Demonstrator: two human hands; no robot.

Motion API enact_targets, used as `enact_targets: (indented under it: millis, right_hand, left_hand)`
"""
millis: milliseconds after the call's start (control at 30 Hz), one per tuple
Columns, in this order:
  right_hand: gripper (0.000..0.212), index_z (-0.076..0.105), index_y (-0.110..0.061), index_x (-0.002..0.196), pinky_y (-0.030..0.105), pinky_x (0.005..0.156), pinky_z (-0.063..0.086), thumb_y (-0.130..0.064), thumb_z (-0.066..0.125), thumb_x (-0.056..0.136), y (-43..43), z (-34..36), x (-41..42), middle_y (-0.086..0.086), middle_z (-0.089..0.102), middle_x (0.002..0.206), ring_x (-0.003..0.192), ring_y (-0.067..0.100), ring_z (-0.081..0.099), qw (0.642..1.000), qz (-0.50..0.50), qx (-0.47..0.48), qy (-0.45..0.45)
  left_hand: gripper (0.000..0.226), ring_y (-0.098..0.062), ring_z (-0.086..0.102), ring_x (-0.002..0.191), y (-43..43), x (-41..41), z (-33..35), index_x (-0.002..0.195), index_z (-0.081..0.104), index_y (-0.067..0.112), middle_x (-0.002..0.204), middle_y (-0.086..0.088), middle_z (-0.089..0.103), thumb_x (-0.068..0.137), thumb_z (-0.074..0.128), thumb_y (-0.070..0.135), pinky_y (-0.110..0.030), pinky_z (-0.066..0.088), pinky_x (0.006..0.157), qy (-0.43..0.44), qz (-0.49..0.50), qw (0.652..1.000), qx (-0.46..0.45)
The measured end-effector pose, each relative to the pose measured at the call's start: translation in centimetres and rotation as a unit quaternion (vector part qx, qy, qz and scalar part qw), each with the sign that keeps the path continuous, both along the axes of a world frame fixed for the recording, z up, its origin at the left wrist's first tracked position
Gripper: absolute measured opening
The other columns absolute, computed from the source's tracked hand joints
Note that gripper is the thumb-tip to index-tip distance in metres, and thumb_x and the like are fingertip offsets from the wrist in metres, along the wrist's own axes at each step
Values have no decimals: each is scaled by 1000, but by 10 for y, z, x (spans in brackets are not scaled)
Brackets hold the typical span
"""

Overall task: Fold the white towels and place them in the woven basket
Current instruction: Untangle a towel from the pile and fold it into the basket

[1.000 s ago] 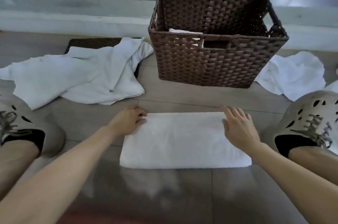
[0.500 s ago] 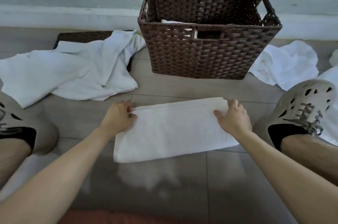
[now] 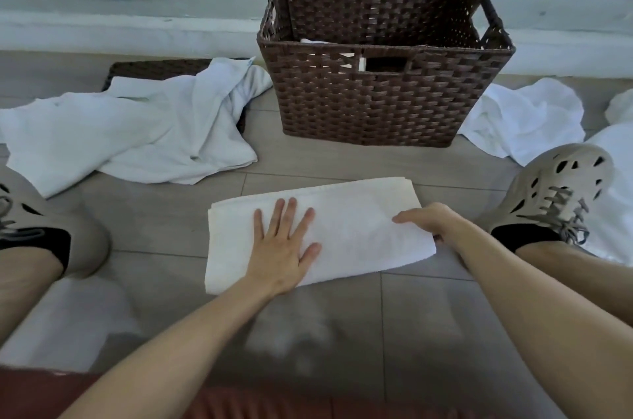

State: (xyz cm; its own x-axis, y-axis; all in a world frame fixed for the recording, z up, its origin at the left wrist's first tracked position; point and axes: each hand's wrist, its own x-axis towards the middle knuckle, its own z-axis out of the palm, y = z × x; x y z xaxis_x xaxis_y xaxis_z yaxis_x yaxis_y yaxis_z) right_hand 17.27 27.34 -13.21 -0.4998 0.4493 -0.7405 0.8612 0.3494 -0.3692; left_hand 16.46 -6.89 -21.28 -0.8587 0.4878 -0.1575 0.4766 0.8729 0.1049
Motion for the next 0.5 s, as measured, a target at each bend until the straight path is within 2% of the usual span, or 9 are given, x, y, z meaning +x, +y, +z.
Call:
enact_targets:
  millis: [133,233,300,333,367,400,433,467,500]
  right_hand:
    - [58,67,-1,120,41,87,61,-29,93,76,10,22,10,11,73,113,99,30,72,997,-34,-55,35]
    - [48,75,-8,111,38,78,59,-37,90,76,11,62,9,9,74,107,87,26,70,998,31,22,58]
    - [39,76,-11,101,34,68,52,-40,87,78,1,101,-1,9,72,103,81,24,66,990,99,73,71]
    - [35,73,-11,94,32,64,51,-41,87,79,-11,122,-6,8,71,98,78,23,65,985,129,86,79]
    - [35,70,-11,86,32,61,50,-41,86,79,-26,139,-12,7,70,90,74,23,65,978,157,109,89]
    - [37,67,-10,81,32,60,50,-43,84,80,-48,153,-18,7,70,83,69,24,65,968,185,139,103]
    - [37,67,-10,79,32,60,52,-44,81,81,-73,163,-23,7,72,78,67,24,68,955,217,163,123]
    - [36,68,-11,78,30,59,54,-46,78,84,-103,169,-27,7,74,76,66,24,71,941,255,165,149]
    - [37,70,-13,79,28,58,54,-48,74,89,-134,171,-28,5,75,75,66,22,73,926,304,149,168]
  left_hand:
    - [74,-27,-15,166,13,-12,1,173,6,36,181,-5,-7,108,14,70,-66,-5,129,17,-36,999,4]
    - [72,-29,-8,167,34,-19,8,172,15,35,181,-9,0,108,21,66,-61,0,132,21,-67,997,20]
    - [62,-38,29,156,40,-18,20,159,47,31,168,-13,33,104,43,58,-57,25,126,27,-38,995,85]
    - [51,-35,49,137,38,-16,27,143,63,27,150,-10,51,101,52,53,-53,40,115,43,-1,989,143]
    - [40,-29,60,117,34,-15,39,125,72,24,128,-4,63,100,56,51,-51,49,102,26,58,973,222]
    - [41,-26,66,103,29,-17,57,111,75,21,111,-1,71,102,54,54,-51,54,94,-47,133,941,307]
    - [52,-29,71,97,22,-22,78,106,76,17,101,-1,77,103,48,62,-51,58,95,-161,213,882,388]
    - [65,-33,75,98,10,-30,93,108,76,14,100,-6,81,104,43,70,-56,57,94,-288,278,794,458]
    - [77,-37,76,104,-4,-37,105,115,76,11,107,-13,82,101,40,77,-57,57,98,-395,327,690,512]
